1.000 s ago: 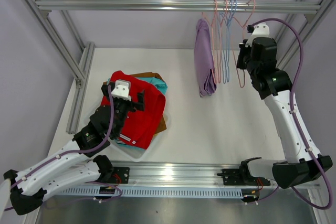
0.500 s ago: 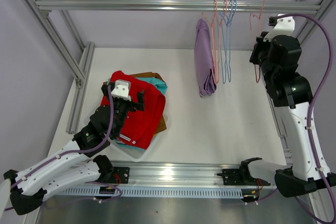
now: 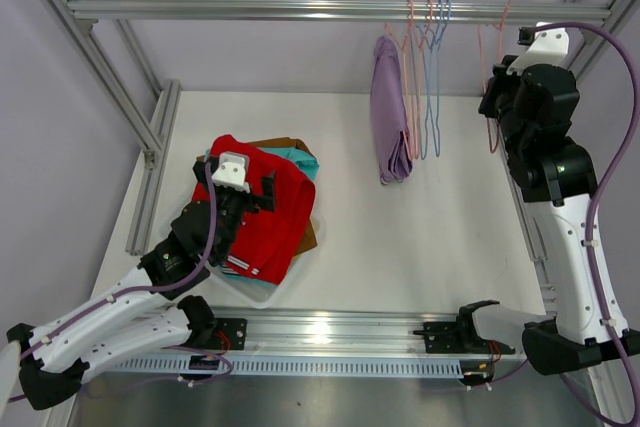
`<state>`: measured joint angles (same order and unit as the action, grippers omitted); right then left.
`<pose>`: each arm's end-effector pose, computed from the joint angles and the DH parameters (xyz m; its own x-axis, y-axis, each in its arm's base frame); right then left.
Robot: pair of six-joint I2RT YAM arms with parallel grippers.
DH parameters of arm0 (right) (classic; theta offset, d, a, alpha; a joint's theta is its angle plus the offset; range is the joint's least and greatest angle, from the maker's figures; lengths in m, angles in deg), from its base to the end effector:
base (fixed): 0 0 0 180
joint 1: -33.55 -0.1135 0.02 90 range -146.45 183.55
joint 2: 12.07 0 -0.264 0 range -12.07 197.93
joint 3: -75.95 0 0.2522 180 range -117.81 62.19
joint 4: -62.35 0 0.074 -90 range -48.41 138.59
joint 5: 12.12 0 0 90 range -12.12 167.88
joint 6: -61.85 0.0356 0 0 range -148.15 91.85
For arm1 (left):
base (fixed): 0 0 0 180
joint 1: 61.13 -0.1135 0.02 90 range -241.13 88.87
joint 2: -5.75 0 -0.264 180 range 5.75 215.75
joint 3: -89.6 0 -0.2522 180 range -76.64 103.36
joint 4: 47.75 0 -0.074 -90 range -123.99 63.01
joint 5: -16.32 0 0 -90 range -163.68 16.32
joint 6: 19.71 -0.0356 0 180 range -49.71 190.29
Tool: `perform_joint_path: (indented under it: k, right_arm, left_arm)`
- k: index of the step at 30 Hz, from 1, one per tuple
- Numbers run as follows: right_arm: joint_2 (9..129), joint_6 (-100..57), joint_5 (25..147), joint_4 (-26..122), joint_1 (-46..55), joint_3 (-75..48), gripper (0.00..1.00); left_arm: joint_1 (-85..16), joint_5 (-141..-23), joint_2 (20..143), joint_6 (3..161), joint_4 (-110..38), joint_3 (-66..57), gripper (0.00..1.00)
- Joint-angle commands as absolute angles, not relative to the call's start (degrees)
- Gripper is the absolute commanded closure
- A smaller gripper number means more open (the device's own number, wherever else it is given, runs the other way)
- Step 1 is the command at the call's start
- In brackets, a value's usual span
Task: Remove the trousers from the hanger
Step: Place the hanger at the clothesline.
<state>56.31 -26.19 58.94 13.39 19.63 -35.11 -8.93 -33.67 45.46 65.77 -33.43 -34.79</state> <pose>0.2116 0.0405 0.5181 -0.1032 0.0078 -0.9946 0.0892 0.9960 -0.0015 0.1166 -0.1129 0.3541 0.0335 0.0553 -0.9979 0.2093 0.9759 0.0611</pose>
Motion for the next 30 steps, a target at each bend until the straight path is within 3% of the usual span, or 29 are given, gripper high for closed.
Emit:
perform_joint_path:
  k: [1, 12, 19, 30]
  right_arm:
    - [57.62, -25.16, 60.39, 18.88, 20.71, -34.32, 1.00]
    - [63.69, -22.96, 66.54, 25.03, 21.77, -27.82, 1.00]
    - [61.59, -22.26, 69.97, 29.60, 21.68, -18.42, 1.00]
    - [61.58, -23.58, 68.13, 30.40, 16.76, -16.65, 1.00]
  left_arm:
    - [-9.36, -34.57, 45.22, 66.60, -34.34, -32.43, 0.00]
    - [-9.36, -34.48, 45.04, 66.51, -34.43, -32.52, 0.01]
    - [-9.36, -34.66, 44.95, 66.42, -34.34, -32.52, 0.01]
    - [-9.36, -34.66, 44.87, 66.51, -34.43, -32.43, 0.01]
